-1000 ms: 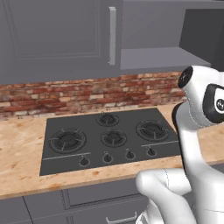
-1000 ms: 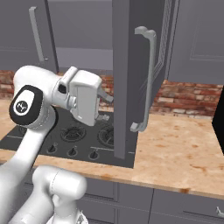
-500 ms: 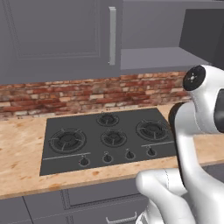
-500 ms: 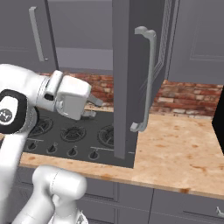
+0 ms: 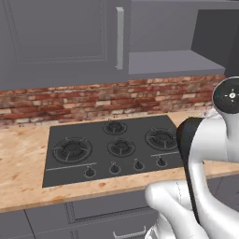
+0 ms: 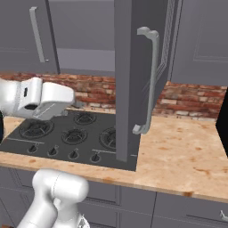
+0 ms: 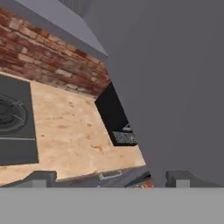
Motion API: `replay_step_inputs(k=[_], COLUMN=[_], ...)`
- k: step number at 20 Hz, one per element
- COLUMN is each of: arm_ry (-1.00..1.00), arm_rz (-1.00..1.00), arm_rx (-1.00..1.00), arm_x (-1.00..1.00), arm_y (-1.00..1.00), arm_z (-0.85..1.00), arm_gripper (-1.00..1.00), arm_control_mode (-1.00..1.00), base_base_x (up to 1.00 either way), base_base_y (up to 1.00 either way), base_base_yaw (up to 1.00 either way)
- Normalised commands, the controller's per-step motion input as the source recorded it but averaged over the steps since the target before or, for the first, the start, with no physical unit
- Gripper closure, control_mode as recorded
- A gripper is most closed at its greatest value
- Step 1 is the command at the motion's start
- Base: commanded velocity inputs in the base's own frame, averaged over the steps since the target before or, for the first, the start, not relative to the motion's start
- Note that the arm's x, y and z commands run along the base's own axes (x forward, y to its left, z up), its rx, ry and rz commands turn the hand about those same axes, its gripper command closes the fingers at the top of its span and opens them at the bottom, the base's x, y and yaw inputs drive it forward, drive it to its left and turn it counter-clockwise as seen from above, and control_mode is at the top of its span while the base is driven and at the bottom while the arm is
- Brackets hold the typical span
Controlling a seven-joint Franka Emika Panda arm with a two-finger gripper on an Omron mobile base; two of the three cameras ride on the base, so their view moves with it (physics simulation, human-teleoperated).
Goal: Open the cabinet. Pick the spray and place it next to the sink. Then close the cabinet.
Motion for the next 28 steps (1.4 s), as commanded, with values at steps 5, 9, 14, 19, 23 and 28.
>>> replay_step_inputs(k=[5,9,14,19,23,28], arm_ry=[0.0,0.0,0.0,-0.08,-0.03,0.0], arm_rz=[0.49,0.49,0.37,0.08,-0.17,-0.35], arm_rx=[0.11,0.14,0.25,0.24,0.14,0.07], arm_x=[-0.17,-0.02,0.0,0.03,0.02,0.0], arm_y=[0.6,0.42,0.25,0.22,0.25,0.27], arm_z=[0.0,0.0,0.0,0.0,-0.01,0.05], arm_gripper=[-1.0,-1.0,-1.0,-1.0,-1.0,-1.0], arm_control_mode=[-1.0,-1.0,-1.0,-1.0,-1.0,-1.0], base_base_x=[0.0,0.0,0.0,0.0,0.0,0.0], base_base_y=[0.0,0.0,0.0,0.0,0.0,0.0], base_base_yaw=[0.0,0.0,0.0,0.0,0.0,0.0])
